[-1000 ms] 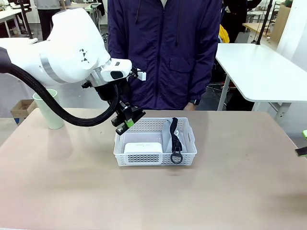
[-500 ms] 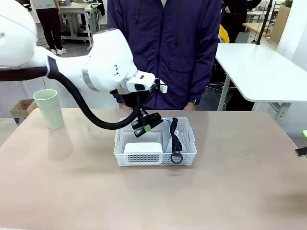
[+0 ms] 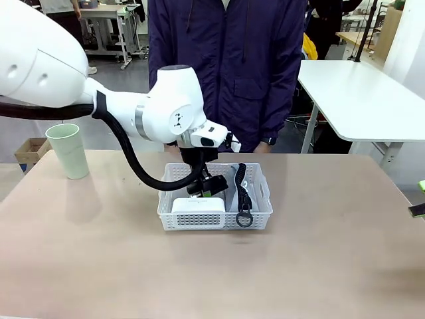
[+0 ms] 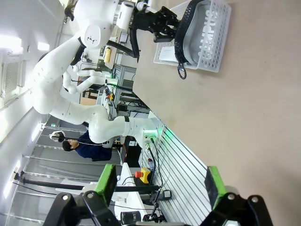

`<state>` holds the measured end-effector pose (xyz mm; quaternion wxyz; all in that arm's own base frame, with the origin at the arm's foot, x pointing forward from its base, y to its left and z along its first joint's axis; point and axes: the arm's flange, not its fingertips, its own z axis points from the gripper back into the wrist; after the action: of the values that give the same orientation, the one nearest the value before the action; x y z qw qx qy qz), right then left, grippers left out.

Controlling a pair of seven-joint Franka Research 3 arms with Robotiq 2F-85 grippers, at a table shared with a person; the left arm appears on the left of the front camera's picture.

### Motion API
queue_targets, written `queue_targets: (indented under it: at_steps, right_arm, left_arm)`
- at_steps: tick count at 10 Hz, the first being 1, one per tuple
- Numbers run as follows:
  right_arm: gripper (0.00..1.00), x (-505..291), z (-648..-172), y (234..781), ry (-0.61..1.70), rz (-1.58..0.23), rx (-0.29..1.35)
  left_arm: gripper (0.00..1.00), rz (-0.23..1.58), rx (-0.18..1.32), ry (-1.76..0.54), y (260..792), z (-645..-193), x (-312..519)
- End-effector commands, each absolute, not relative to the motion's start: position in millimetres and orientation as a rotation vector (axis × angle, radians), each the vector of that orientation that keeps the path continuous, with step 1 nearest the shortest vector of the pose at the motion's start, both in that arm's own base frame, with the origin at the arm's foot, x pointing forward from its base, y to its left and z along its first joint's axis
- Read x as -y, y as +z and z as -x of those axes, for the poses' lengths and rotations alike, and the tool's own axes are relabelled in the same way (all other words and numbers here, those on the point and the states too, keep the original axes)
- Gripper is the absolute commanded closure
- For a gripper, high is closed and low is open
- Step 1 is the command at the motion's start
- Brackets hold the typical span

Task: Efficiently arrange items inside the basket to fit them all.
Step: Pick up the Stapler and place it inside the Organizing basket.

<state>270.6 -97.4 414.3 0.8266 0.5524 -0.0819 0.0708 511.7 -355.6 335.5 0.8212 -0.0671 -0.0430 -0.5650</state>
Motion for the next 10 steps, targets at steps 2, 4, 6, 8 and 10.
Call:
queue_targets:
  at_steps: [2,4,6,8,10]
  right_arm:
    - [0.00,99,-268,415,0.170,-1.168,0.175]
    - [0.00,99,-268,415,0.170,-1.168,0.175]
    - [0.00,99,-268,415,0.170,-1.168,0.175]
    - [0.00,99,-268,415,0.170,-1.168,0.175]
    - [0.00,99,-268,415,0.170,-1.168,0.175]
  left_arm:
    - [0.64,0.077,0.019,-1.166,331,-515,366]
    - [0.64,0.068,0.008,-1.167,329,-515,365]
    - [0.64,0.060,-0.003,-1.164,327,-517,364]
    - [0.07,0.035,-0.004,-1.162,325,-518,364]
    - [0.02,0.051,0.029,-1.165,329,-516,362]
